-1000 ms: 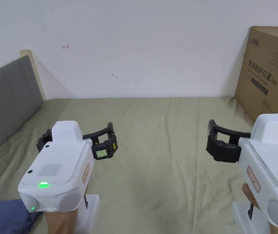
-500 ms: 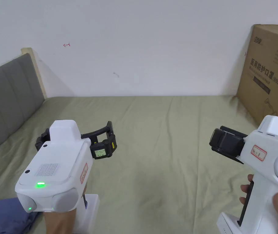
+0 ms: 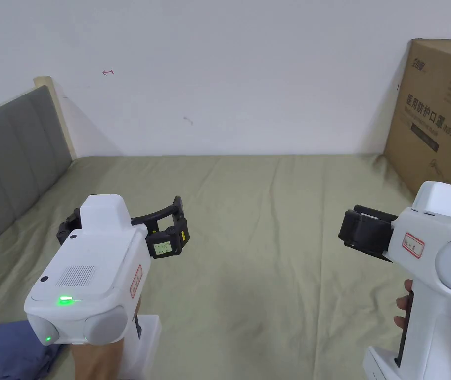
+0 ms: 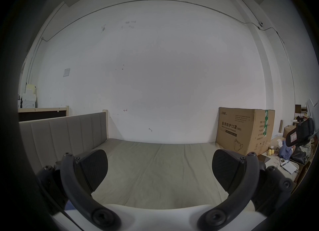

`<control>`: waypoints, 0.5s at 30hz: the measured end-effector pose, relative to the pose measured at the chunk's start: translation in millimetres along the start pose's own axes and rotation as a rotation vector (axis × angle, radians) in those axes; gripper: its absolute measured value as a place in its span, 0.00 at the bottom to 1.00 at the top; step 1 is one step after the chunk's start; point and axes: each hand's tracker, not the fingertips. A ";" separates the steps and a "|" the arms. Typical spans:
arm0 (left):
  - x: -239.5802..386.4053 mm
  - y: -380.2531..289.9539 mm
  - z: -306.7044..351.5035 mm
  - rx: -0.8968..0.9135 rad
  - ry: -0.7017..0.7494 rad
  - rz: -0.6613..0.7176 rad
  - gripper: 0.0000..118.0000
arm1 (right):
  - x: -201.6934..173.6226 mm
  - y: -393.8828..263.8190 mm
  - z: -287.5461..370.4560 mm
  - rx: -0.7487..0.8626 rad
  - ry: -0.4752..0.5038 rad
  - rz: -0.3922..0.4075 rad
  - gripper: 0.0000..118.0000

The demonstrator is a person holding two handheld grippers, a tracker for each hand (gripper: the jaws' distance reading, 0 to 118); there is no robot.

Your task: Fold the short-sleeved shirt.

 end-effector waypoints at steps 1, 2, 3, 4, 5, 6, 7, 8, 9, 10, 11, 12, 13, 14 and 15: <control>0.1 0.1 0.2 0.001 0.001 -0.001 1.00 | -0.9 -0.3 0.3 0.009 -0.003 0.005 0.99; -0.3 0.3 0.7 0.002 0.001 -0.002 1.00 | -1.0 -0.2 0.2 0.010 0.001 0.009 0.99; -0.4 0.4 0.9 0.002 0.001 -0.001 1.00 | -1.3 -0.3 0.0 0.008 0.000 0.010 0.99; -0.4 0.6 0.9 0.002 0.001 0.000 1.00 | -0.8 0.5 -1.8 0.007 -0.008 0.008 0.99; -0.4 0.8 1.0 0.002 -0.001 0.001 1.00 | -1.8 1.0 -2.0 0.003 -0.023 0.009 0.99; -0.7 0.6 0.7 0.002 -0.003 0.001 1.00 | -2.3 0.0 -2.4 0.002 -0.034 0.008 0.99; -0.5 0.6 0.8 0.003 -0.002 0.001 1.00 | -2.3 -1.6 -2.7 0.012 -0.037 0.007 0.99; -0.3 0.8 0.9 0.003 -0.001 0.000 1.00 | -1.2 -3.2 -2.8 0.035 -0.028 0.008 0.99; -0.1 1.1 1.1 0.004 -0.003 -0.001 1.00 | -0.1 -5.4 -2.4 0.070 -0.006 0.017 0.99; -0.7 0.6 0.7 0.006 -0.004 -0.001 1.00 | 0.7 -7.1 -2.4 0.103 0.017 0.030 0.99; -0.8 0.6 0.6 0.008 -0.004 -0.001 1.00 | 0.3 -8.3 -2.5 0.126 0.019 0.043 0.99; -0.7 0.7 0.5 0.009 -0.005 -0.001 1.00 | -0.7 -10.3 -1.3 0.157 0.023 0.063 0.99; -0.7 0.8 0.4 0.011 -0.006 -0.001 1.00 | -1.6 -12.2 -1.2 0.191 0.030 0.085 0.99; -0.4 1.1 1.0 0.012 -0.006 -0.002 1.00 | -2.0 -15.0 -0.5 0.233 0.041 0.105 0.99; -0.3 1.3 1.2 0.013 -0.006 -0.003 1.00 | -2.0 -18.3 0.0 0.278 0.050 0.117 0.99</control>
